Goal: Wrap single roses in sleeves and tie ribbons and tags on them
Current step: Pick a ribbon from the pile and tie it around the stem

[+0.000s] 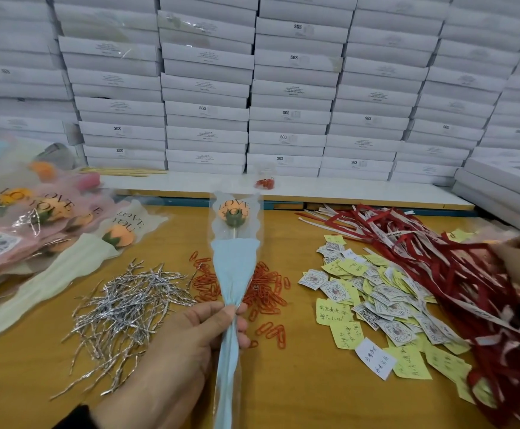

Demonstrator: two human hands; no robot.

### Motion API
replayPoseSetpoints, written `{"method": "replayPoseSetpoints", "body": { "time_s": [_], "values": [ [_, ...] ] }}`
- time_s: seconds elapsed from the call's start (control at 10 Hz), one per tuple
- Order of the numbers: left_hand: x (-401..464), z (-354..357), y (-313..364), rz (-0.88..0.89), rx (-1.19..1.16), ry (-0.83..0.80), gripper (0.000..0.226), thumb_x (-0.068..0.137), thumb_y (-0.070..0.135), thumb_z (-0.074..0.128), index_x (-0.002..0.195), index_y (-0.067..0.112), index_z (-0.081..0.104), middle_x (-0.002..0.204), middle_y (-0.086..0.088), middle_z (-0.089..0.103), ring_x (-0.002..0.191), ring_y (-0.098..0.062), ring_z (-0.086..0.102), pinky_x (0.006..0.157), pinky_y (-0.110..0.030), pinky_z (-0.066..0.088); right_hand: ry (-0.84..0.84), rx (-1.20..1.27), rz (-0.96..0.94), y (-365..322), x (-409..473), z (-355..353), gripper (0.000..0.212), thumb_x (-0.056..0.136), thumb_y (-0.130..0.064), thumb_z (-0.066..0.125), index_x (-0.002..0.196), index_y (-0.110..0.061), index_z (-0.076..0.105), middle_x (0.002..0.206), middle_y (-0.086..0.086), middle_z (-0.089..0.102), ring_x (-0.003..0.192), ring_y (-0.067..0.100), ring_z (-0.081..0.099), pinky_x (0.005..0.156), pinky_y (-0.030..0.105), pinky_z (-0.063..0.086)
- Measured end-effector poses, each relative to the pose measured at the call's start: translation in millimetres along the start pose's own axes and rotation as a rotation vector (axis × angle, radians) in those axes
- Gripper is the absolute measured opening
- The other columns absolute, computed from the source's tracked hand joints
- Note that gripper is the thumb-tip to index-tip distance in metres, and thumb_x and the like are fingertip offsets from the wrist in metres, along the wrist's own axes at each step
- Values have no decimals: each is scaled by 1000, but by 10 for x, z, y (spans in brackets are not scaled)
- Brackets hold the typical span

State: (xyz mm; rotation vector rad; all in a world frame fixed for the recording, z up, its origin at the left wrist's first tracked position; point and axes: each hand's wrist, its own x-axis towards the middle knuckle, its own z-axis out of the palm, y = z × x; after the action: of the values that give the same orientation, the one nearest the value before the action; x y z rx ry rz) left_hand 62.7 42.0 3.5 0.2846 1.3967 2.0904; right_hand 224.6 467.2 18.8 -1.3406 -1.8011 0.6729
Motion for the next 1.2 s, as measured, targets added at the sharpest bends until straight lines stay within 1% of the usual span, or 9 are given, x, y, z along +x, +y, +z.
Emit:
{"method": "replayPoseSetpoints", "body": {
  "time_s": [0.1, 0.2, 0.4, 0.5, 0.6, 0.7, 0.8, 1.0, 1.2],
  "values": [
    [2, 2, 1, -2, -10, 4, 15, 81, 1, 55, 84, -10, 64, 59, -16, 61, 42, -17, 57, 41, -20, 50, 28, 272, -47, -346, -155, -70, 13, 75, -32, 46, 67, -22, 50, 66, 7, 58, 55, 21, 58, 51, 33, 47],
    [7, -4, -3, -5, -16, 3, 15, 82, 0, 55, 84, -10, 64, 59, -16, 61, 42, -17, 57, 40, -21, 50, 103, 339, -26, -663, -272, -99, 12, 75, -36, 42, 68, -28, 46, 69, -6, 49, 59, 12, 46, 55, 30, 39],
    [22, -11, -4, -5, -11, -11, 22, 72, 5, 58, 87, -11, 63, 61, -17, 61, 44, -19, 58, 43, -22, 51, 152, 454, -455, -1482, -805, -250, 20, 92, -16, 41, 76, -23, 49, 69, -6, 46, 60, 7, 45, 60, 22, 38],
    [25, -14, -11, -2, -4, -11, 17, 79, 2, 56, 88, -11, 63, 61, -17, 62, 44, -19, 59, 43, -22, 51, -22, 672, -625, -1791, -1501, -207, 16, 90, -23, 51, 77, -30, 58, 63, -9, 58, 54, 1, 49, 52, 16, 43],
    [21, -22, -11, -6, 3, -17, 16, 81, 2, 55, 88, -9, 63, 62, -17, 63, 46, -20, 60, 43, -23, 51, -409, 629, -574, -1819, -2025, 98, 18, 89, -18, 58, 72, -21, 63, 51, -7, 59, 40, 3, 38, 38, 13, 32],
    [1, -11, 7, -7, 10, -35, 22, 72, 6, 59, 88, -8, 64, 63, -17, 64, 46, -21, 61, 39, -26, 50, -691, 536, -398, -1696, -2333, 417, 20, 89, -13, 58, 69, -13, 63, 47, -3, 57, 35, 2, 35, 36, 13, 30],
    [-14, -3, 19, 2, 4, -43, 27, 67, 7, 60, 90, -6, 62, 64, -19, 65, 46, -22, 61, 37, -27, 49, -818, 425, -328, -1550, -2516, 640, 25, 90, -10, 56, 66, -13, 60, 48, -3, 56, 31, 0, 36, 36, 10, 28],
    [-3, -16, -1, 35, 18, -65, 42, 65, 5, 62, 107, 2, 58, 69, -23, 66, 48, -25, 63, 43, -28, 52, -993, 338, -291, -1499, -2654, 800, 15, 89, -13, 58, 76, -12, 66, 62, -2, 62, 49, 0, 51, 50, 14, 41],
    [-10, -33, 8, 60, 27, -84, 41, 64, 5, 64, 105, 2, 60, 67, -23, 65, 48, -26, 63, 43, -28, 51, -1170, 531, -93, -1490, -2738, 835, 25, 92, -17, 49, 78, -13, 69, 48, -5, 49, 38, 4, 38, 37, 14, 27]
  ]
}}
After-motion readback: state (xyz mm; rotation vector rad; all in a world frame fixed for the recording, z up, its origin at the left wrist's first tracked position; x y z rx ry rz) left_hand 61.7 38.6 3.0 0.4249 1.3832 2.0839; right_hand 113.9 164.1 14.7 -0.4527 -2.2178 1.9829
